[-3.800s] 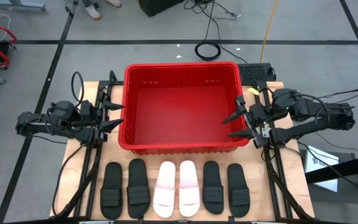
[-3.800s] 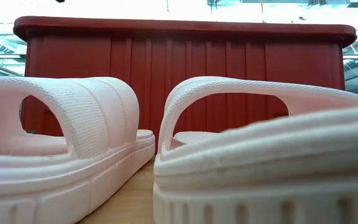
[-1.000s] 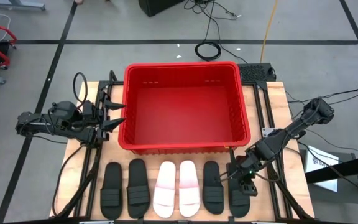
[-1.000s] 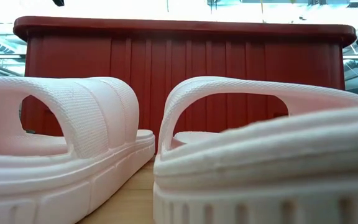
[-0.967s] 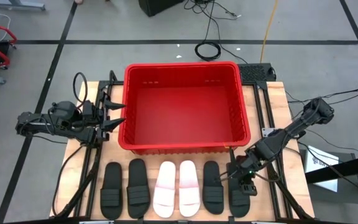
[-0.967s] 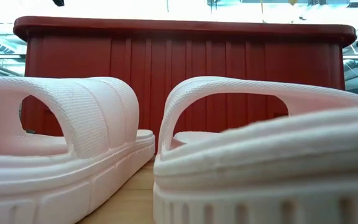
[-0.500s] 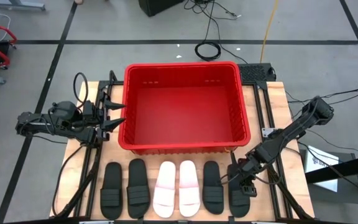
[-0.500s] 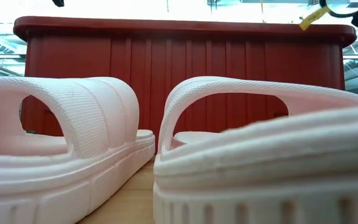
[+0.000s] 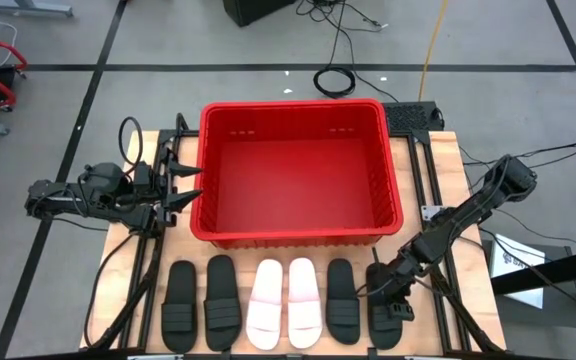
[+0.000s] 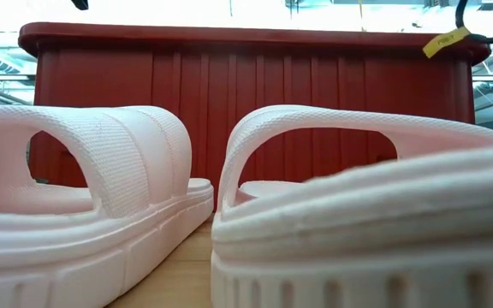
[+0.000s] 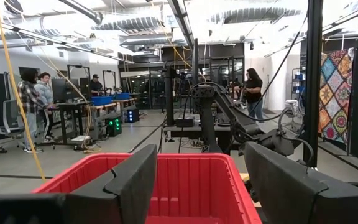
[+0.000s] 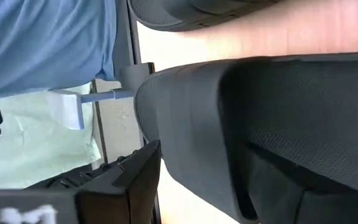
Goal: Pick and place slides into bin
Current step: Put the black slide into the red container
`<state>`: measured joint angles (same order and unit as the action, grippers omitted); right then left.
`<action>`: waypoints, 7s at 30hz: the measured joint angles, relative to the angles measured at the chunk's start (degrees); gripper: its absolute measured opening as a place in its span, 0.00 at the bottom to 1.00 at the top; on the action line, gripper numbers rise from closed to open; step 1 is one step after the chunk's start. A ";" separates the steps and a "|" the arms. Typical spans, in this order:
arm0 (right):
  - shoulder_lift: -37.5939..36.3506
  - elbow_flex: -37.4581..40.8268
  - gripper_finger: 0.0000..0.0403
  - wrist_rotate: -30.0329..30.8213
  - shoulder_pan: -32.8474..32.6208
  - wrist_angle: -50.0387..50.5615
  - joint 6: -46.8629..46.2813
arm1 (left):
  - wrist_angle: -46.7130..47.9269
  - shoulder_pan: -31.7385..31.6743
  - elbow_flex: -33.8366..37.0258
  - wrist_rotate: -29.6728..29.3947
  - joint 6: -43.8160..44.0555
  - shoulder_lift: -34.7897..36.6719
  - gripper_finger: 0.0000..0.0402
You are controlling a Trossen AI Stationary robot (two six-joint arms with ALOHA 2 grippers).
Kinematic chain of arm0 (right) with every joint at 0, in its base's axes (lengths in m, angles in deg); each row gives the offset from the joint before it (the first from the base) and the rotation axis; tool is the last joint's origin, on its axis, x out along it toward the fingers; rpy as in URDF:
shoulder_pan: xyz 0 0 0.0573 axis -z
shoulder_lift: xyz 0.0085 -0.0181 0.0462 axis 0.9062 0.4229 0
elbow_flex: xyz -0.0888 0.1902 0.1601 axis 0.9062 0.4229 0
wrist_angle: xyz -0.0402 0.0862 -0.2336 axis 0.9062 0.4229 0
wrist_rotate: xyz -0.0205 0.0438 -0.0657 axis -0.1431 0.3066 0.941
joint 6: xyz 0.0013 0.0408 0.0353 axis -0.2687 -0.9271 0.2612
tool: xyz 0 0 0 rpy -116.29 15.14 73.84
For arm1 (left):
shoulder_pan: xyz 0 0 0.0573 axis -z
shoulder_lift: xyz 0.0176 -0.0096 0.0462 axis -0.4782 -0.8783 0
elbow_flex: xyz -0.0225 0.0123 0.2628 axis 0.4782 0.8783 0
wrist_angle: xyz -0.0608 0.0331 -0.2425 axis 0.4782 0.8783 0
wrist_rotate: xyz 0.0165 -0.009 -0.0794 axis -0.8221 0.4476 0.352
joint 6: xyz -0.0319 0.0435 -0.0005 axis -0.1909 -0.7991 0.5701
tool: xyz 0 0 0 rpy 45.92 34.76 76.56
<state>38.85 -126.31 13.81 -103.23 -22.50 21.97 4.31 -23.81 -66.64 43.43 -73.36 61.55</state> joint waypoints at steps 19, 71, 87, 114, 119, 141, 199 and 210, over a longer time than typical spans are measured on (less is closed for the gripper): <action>0.00 4.88 0.19 -0.71 -0.55 -11.18 -1.88 | 0.23 -0.02 0.00 -0.03 0.08 0.00 0.62; 0.02 2.85 0.01 -12.21 5.59 -40.59 -1.51 | 0.33 0.00 -0.01 -0.08 0.14 -0.02 0.62; 0.04 -4.71 0.01 -14.86 10.27 -40.10 21.07 | 0.33 -0.01 0.00 -0.10 -0.06 -0.02 0.62; -10.35 -11.56 0.01 -2.87 28.69 -36.00 67.84 | 0.83 -0.02 0.00 -0.08 -0.08 -0.02 0.62; -17.56 -11.56 0.01 -0.68 36.55 -33.46 69.46 | 0.82 -0.01 0.00 -0.09 -0.20 -0.02 0.62; -15.70 -39.82 0.01 -3.09 64.10 10.00 72.14 | 0.66 -0.02 0.00 -10.99 -1.88 0.00 0.62; 27.10 -59.11 0.01 -14.69 79.38 78.20 96.96 | 3.14 -0.02 0.00 -18.09 -8.92 -0.02 0.62; 27.10 -52.03 0.00 -13.21 79.38 78.15 97.47 | 3.28 -0.02 0.00 -18.07 -8.40 -0.02 0.62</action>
<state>65.95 -178.33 0.60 -23.86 55.65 119.44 7.59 -23.83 -66.64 25.36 -81.76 61.54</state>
